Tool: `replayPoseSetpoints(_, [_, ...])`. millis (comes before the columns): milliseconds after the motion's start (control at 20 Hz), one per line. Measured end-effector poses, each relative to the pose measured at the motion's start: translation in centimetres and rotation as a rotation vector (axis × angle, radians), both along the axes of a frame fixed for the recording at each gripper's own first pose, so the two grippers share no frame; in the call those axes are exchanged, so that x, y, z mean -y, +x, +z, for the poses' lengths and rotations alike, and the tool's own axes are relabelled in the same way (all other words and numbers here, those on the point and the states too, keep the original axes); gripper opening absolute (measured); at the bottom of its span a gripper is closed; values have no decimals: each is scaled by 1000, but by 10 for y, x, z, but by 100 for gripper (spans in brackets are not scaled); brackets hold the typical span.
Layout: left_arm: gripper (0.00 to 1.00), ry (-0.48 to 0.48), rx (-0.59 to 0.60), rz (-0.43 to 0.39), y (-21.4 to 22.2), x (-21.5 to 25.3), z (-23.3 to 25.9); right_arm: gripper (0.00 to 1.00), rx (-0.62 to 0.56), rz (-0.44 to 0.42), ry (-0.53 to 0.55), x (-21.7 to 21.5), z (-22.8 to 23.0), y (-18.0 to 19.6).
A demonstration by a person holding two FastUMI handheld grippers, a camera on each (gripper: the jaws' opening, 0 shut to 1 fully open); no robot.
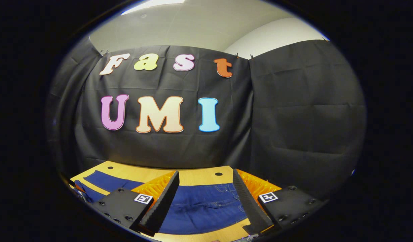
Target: Grasp the waist and the cuffs of the jeans and fold them to make the two legs overlap; first hold the waist and fold one-third of the jeans toward the cuffs, then hold the cuffs and fold the remaining one-third in the same direction to finish folding.
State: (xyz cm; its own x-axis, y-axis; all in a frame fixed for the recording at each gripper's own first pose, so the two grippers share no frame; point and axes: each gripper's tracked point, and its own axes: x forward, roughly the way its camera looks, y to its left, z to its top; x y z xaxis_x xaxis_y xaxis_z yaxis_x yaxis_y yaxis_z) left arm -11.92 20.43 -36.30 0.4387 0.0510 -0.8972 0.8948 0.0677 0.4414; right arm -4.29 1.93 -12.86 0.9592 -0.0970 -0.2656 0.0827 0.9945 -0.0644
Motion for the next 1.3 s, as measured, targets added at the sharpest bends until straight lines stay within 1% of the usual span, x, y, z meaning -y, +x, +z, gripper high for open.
replayPoseSetpoints(50, [84,-11,-68,23,-7,0,-5,99,-2,-2,0,1,-1,-1])
replayPoseSetpoints(200, [43,-35,-177,91,-17,1,-13,99,-14,-11,1,4,-6,-1])
replayPoseSetpoints(250, [31,-40,-190,107,-18,2,-16,99,-18,-9,-2,4,-7,-2])
replayPoseSetpoints(300, [19,-40,-177,104,-18,0,-13,99,-26,-3,-13,6,-10,-1])
replayPoseSetpoints(450, [2,-24,-125,94,-20,1,-12,99,-71,53,-113,17,-25,0])
replayPoseSetpoints(500, [0,-11,-112,89,-21,1,-11,99,-95,80,-163,23,-32,1])
replayPoseSetpoints(600, [0,-7,-110,88,-20,1,-12,100,-155,149,-263,36,-52,-3])
replayPoseSetpoints(700, [0,-11,-111,104,-19,-1,-14,98,-216,215,-368,56,-76,-7])
replayPoseSetpoints(800, [0,0,-102,100,-18,-1,-14,99,-288,270,-448,76,-104,-15])
replayPoseSetpoints(900, [0,13,-90,93,-18,-1,-14,99,-351,317,-507,92,-131,-20])
replayPoseSetpoints(1050, [0,28,-72,118,-17,-2,-15,99,-444,392,-585,113,-175,-28])
replayPoseSetpoints(1300, [0,52,-66,132,-18,-2,-15,100,-575,553,-734,136,-234,-40])
